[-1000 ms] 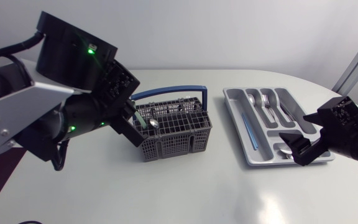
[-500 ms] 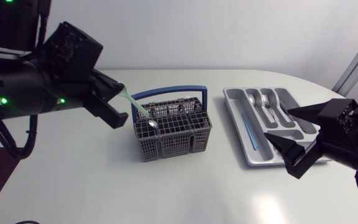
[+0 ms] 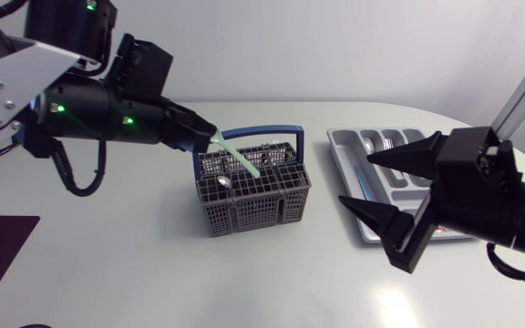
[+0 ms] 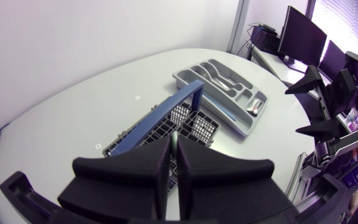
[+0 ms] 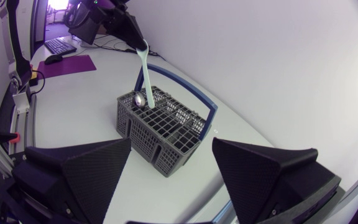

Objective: Unload the cutlery basket into the drawer organizer.

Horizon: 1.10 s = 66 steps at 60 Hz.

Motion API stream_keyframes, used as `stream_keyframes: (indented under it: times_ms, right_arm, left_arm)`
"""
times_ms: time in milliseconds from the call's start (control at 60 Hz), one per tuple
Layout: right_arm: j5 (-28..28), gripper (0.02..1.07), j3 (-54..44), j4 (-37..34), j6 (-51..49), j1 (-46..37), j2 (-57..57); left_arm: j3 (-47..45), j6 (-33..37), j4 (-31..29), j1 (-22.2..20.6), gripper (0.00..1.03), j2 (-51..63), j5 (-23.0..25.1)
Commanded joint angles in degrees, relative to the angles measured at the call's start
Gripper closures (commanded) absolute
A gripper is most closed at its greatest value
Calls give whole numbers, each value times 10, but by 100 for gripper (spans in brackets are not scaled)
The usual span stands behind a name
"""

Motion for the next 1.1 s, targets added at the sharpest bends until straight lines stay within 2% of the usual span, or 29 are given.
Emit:
stream_keyframes:
  times_ms: [0, 150, 217, 567, 867, 1050, 1083]
  right_arm:
    - [27, 16, 17, 25, 31, 35, 33]
    - [77, 17, 34, 55, 43, 92, 87]
    - [95, 21, 47, 67, 50, 113, 114]
    - [91, 22, 56, 126, 20, 111, 186]
    - [93, 47, 61, 147, -1, 100, 207]
    - [81, 48, 58, 155, -8, 84, 220]
    - [81, 54, 58, 155, -8, 84, 219]
  left_arm:
    - [31, -28, 20, -19, 100, 30, 13]
    - [46, -50, 51, -51, 100, 68, 14]
    - [62, -55, 56, -68, 100, 90, 14]
    - [109, -70, 35, -93, 100, 131, 45]
    - [106, -66, 18, -98, 100, 115, 55]
    - [103, -64, 11, -100, 100, 104, 59]
    - [103, -64, 11, -101, 100, 103, 59]
